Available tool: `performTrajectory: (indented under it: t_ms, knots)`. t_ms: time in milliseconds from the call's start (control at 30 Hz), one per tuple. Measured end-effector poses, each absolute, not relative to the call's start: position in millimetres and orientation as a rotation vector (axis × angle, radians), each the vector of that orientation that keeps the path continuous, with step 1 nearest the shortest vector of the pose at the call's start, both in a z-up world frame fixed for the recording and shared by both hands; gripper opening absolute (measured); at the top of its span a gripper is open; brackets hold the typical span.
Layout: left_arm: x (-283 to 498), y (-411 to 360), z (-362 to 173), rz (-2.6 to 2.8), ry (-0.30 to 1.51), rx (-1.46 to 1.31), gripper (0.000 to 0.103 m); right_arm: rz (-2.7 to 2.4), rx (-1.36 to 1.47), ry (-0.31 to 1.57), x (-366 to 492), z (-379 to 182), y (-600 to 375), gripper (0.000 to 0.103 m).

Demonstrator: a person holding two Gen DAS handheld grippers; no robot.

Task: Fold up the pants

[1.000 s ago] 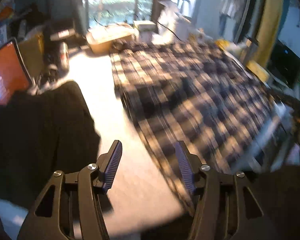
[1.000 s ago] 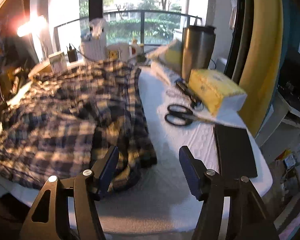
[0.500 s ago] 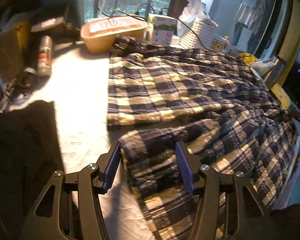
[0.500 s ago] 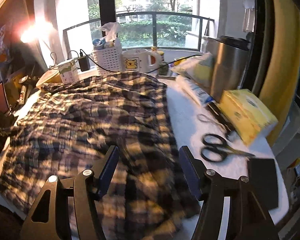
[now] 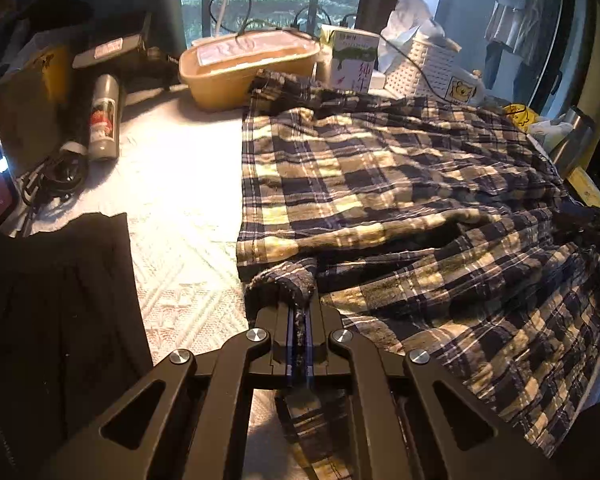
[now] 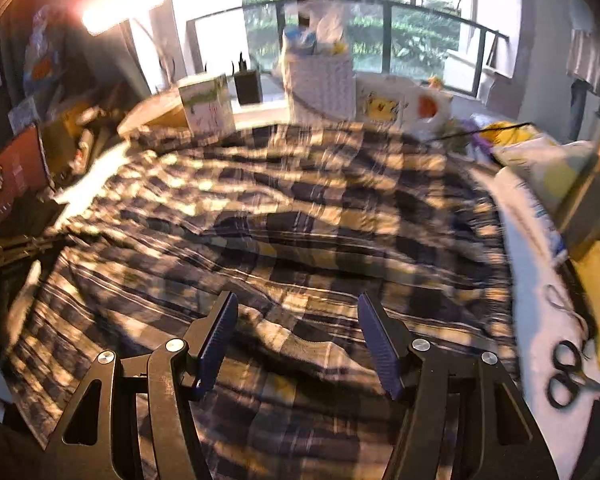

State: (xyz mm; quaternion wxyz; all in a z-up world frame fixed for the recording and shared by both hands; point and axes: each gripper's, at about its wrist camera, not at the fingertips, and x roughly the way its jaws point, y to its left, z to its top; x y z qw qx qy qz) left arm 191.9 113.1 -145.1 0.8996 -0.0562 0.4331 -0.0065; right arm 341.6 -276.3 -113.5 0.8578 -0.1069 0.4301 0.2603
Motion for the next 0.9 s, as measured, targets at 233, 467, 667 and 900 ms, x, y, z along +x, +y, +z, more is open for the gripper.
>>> performTrajectory:
  t_ms: [233,467,667,900]
  knots:
    - [190,122,-132,-0.046,0.908,-0.155,0.009,0.501,-0.209,0.984,357,-134,-277,0.064]
    - [198,137,-112,-0.041,0.820,-0.233,0.045,0.462,-0.159,0.940,352,-110,-305,0.064]
    - [235,133,-132,0.004,0.892,-0.214,0.045,0.395,-0.143,0.859,360,-83,-330,0.064]
    - [242,128,-147,0.065,0.932,-0.116,0.014,0.292,-0.112,0.862,393,-85,-364,0.064]
